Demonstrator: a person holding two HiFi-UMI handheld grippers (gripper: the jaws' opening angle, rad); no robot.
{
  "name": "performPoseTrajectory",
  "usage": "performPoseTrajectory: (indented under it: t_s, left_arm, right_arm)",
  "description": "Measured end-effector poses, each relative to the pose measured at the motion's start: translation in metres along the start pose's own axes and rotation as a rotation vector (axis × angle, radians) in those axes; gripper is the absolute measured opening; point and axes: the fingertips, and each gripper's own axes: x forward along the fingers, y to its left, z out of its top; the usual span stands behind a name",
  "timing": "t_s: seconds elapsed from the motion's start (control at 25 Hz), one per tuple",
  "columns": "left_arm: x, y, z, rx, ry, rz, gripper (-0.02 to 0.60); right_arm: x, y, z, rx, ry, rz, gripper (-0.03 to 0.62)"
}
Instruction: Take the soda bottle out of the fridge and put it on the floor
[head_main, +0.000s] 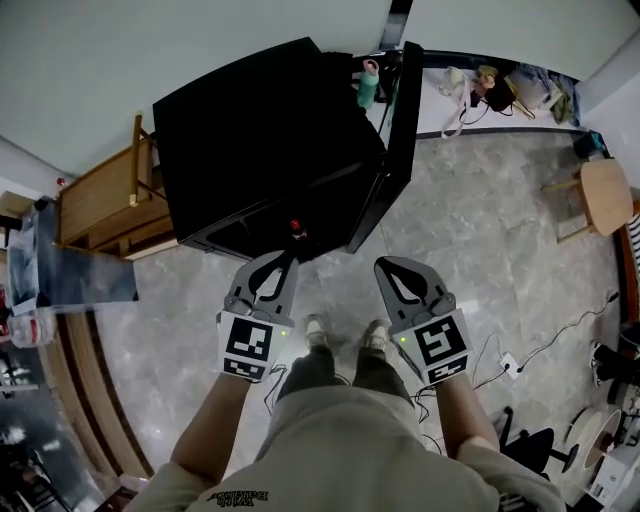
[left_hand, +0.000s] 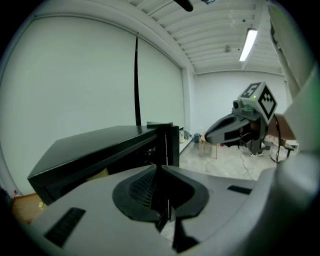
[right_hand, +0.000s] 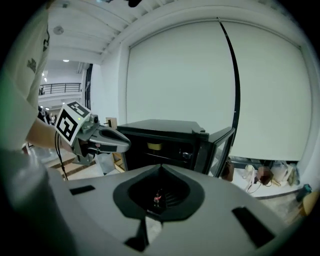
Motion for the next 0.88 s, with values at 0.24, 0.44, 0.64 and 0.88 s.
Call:
performPoseTrajectory:
  t_s: [0.24,0.44,0.64,0.88]
  left_arm:
    - [0.062,0.01,-0.038,-0.007,0.054,0.023,0.13]
    - [0.109,0.024,-0.076,-0.066,0.075,0.077,0.137]
    - [0.151,0.039,-0.12,-0.088,0.104,0.144,0.139]
    - [0.194,0.05,-0.181,-0.087,0.174,0.163,0.14]
  right_arm:
    - [0.024,-0.018,-0.035,-0.036,0.039,-0.001,-0.005]
    - [0.046,-0.025,-0.067,-0.001,0.05,0.015,-0.005]
    - [0.071,-0.035,-0.093,0.035,0.044,0.021,-0.005]
    - [0.091,-0.043,-0.127,0.101,0.046,0.018,-0.005]
